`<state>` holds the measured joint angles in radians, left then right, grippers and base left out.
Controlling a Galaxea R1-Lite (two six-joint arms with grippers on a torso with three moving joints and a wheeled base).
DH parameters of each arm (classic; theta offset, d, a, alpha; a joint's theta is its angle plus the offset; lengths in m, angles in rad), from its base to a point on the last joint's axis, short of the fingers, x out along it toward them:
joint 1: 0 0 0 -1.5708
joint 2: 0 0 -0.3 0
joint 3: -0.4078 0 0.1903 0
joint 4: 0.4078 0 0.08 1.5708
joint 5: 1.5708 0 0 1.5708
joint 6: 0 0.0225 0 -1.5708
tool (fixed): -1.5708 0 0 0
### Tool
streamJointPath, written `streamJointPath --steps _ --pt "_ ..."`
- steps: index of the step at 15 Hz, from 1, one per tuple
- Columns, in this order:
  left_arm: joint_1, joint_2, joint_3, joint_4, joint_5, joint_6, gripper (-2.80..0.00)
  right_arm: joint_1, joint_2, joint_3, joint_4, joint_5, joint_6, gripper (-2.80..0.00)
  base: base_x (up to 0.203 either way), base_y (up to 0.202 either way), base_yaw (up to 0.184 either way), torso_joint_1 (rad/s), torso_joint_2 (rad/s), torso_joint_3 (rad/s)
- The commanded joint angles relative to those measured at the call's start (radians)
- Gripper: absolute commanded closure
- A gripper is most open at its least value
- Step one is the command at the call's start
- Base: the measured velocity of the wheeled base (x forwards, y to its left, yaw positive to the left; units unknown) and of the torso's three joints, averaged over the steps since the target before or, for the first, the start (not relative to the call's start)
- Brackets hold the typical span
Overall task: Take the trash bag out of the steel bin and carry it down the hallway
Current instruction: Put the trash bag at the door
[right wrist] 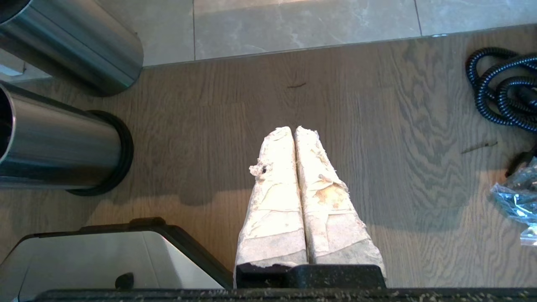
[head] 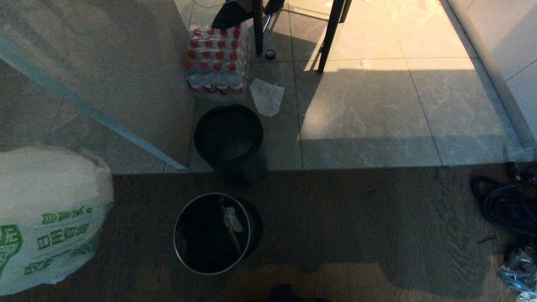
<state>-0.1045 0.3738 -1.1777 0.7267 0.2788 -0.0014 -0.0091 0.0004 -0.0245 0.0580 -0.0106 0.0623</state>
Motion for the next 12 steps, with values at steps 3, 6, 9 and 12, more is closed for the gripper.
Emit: streamJointPath --steps 3,6,9,12 --pt "0.136 -0.128 0.048 0.079 -0.067 -0.114 0.00 0.000 -0.002 0.000 0.000 0.000 0.001 0.00 0.000 0.000 0.000 0.000 0.00 0.000" --pt "0.129 -0.169 0.099 0.067 -0.102 -0.097 0.00 0.000 -0.002 0.000 0.000 0.000 0.001 0.00 0.000 0.000 0.000 0.000 0.00 0.000" --pt "0.115 -0.309 0.414 -0.075 -0.182 -0.041 0.00 0.000 -0.002 0.000 0.000 0.000 0.001 0.00 0.000 0.000 0.000 0.000 0.00 0.000" --pt "0.108 -0.369 0.682 -0.386 -0.242 -0.018 0.00 0.000 -0.002 0.000 0.000 0.000 0.001 0.00 0.000 0.000 0.000 0.000 0.00 0.000"
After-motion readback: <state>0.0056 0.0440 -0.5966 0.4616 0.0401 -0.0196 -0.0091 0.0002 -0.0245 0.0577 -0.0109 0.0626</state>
